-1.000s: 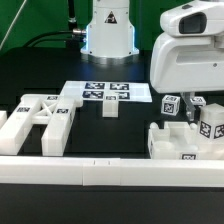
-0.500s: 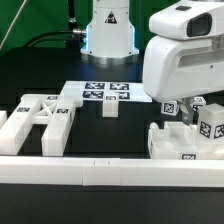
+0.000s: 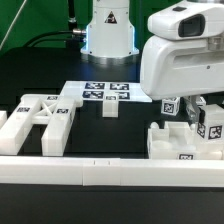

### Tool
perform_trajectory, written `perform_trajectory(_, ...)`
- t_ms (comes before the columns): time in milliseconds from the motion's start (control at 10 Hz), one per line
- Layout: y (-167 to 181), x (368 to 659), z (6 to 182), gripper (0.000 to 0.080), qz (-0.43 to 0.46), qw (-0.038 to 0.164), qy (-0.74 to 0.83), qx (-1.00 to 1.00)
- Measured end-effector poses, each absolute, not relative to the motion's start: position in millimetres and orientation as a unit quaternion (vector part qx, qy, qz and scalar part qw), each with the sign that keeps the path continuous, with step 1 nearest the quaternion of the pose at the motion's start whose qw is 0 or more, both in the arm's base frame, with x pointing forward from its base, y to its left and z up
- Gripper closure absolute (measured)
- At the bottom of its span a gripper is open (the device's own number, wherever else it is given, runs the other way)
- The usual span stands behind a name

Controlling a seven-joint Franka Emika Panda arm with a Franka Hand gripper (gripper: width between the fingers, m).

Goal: Assemble chair

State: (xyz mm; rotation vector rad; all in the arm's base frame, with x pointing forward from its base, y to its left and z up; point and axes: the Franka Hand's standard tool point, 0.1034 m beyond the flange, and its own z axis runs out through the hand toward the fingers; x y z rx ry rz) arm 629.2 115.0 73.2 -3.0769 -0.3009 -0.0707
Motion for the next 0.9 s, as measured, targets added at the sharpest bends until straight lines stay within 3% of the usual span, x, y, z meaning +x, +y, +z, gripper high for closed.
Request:
perform_trajectory(500,117.6,631.1,73.4,0.0512,-0.021,0.037,0.194,-0.98)
perform_trajectory(900,118.6,631.6,73.3,0.0512,-0.015,0.04,0.313,-0.949)
